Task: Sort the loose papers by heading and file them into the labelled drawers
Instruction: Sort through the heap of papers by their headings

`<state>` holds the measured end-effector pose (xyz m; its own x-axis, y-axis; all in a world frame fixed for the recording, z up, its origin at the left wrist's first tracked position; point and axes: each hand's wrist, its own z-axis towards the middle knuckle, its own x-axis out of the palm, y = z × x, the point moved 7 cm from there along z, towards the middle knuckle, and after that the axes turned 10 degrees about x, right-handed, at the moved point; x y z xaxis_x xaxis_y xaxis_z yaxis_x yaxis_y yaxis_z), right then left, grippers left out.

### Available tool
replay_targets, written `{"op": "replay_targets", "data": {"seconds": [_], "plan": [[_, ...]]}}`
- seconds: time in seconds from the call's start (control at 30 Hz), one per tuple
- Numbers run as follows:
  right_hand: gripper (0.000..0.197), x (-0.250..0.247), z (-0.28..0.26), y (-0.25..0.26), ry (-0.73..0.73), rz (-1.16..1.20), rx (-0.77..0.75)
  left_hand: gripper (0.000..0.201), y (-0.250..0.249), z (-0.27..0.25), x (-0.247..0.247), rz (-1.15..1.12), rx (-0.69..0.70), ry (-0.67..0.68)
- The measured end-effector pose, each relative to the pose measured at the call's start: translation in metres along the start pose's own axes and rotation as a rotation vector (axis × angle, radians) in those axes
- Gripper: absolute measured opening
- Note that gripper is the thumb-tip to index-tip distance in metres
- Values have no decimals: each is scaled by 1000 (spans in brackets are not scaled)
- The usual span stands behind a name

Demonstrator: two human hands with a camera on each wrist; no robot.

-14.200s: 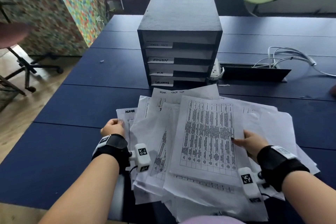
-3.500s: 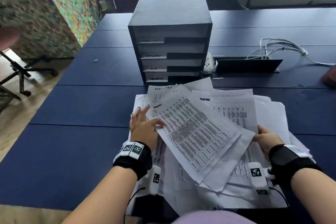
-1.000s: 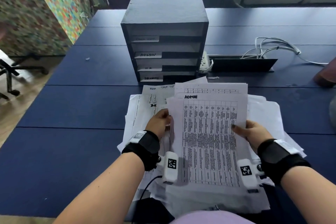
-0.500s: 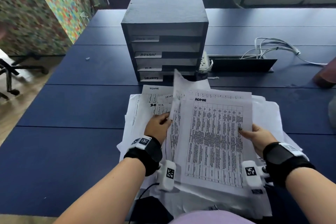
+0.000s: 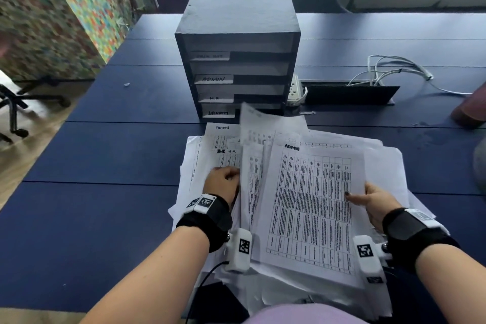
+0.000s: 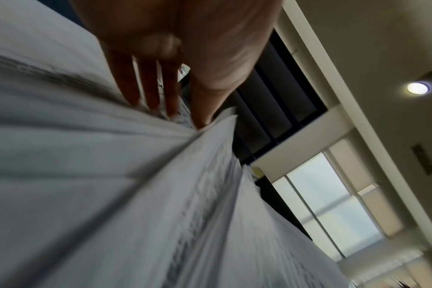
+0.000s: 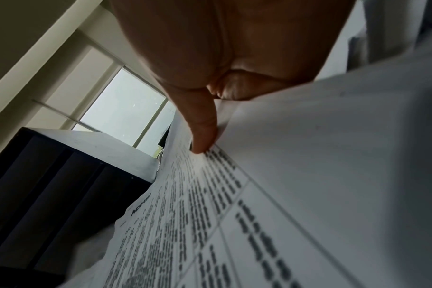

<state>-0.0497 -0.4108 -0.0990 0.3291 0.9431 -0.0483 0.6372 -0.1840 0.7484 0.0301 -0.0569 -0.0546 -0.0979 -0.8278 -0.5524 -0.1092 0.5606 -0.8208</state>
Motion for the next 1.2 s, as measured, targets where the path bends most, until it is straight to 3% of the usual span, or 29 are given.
{"op": "replay_targets", "data": {"seconds": [0.03, 0.1, 0.2, 0.3, 0.37, 0.47, 0.57, 0.73, 0.87, 1.0, 1.2], "plan": [[45, 0, 0, 0, 1, 7, -6, 17, 6, 0, -8, 150, -41, -43], [46, 1, 0, -1, 1, 16, -8, 44, 13, -4, -20, 293, -140, -84], [46, 1, -1, -2, -4, 17, -10, 80, 15, -5, -30, 304, -205, -106], [46, 3, -1, -1, 14, 39, -21, 94, 24, -1, -28, 173, -265, -89], [46, 5, -2, 0, 26, 59, -23, 89, 26, 2, -26, 37, -252, -80], [54, 7, -3, 0, 40, 69, -21, 57, 10, 0, -23, -34, -109, -105], [42, 5, -1, -2, 42, 82, -15, 34, -10, -5, -10, -53, 1, -35], [41, 6, -3, 0, 48, 51, -11, 39, -32, -10, 3, -55, 34, 85], [39, 7, -4, 1, 55, 60, -15, 36, -44, -18, 20, 130, 46, 141], [38, 7, -7, 2, 53, 61, -16, 42, -37, -13, 27, 40, -87, 117], [38, 8, -10, 3, 40, 54, -21, 56, -8, -8, 3, -205, -309, -63]]}}
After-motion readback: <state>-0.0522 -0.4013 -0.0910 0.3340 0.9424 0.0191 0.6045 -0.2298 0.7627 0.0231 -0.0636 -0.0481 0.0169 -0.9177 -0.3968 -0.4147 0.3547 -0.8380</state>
